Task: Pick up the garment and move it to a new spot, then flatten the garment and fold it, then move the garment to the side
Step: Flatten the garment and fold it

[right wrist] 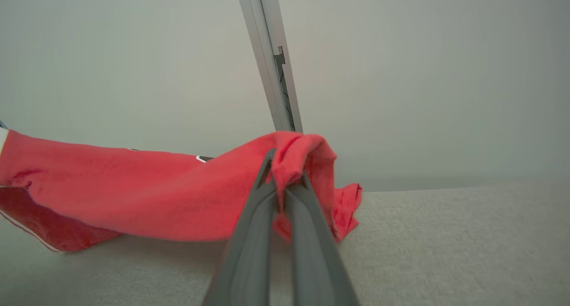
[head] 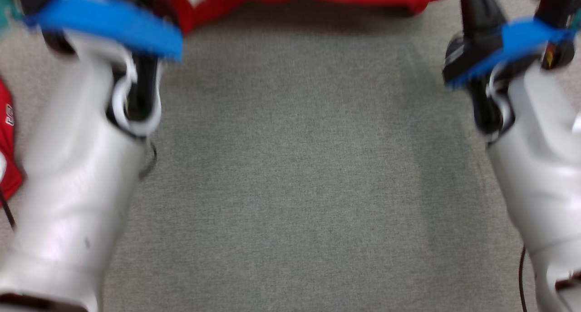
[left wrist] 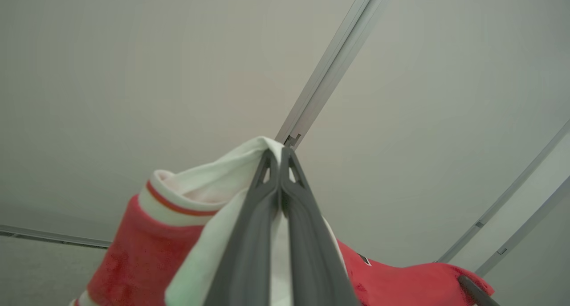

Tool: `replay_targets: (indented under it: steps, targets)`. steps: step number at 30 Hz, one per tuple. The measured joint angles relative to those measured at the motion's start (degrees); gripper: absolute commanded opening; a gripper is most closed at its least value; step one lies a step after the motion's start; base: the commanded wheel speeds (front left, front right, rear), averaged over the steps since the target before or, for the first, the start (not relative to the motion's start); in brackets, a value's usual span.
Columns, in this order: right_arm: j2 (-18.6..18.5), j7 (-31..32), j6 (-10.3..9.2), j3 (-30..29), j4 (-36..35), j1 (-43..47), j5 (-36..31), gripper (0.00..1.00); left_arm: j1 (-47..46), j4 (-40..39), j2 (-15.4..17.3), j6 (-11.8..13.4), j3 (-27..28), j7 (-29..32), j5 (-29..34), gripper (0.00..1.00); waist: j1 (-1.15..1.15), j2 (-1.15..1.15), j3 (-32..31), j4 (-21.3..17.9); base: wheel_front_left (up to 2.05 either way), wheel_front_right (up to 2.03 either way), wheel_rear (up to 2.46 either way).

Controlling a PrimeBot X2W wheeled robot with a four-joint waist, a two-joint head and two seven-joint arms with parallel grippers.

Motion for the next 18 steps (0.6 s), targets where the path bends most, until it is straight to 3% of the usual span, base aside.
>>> replay_targets:
  steps: [8, 18]
  targets:
    - [-0.4, -0.1, 0.0, -2.5, -10.3, 22.1, 1.8, 0.0, 27.6, -10.7, -2.9, 0.6, 8.6, 0.0, 6.2, 0.0, -0.01, -0.02, -4.6, 0.7, 0.0, 0.0, 0.0]
    - [-0.7, -0.1, 0.0, -7.4, -16.2, 42.5, 1.3, 0.0, 51.9, -18.5, -6.1, 2.3, 9.1, 0.0, 8.9, 0.0, 0.0, -0.02, -10.9, 1.8, 0.0, 0.0, 0.0]
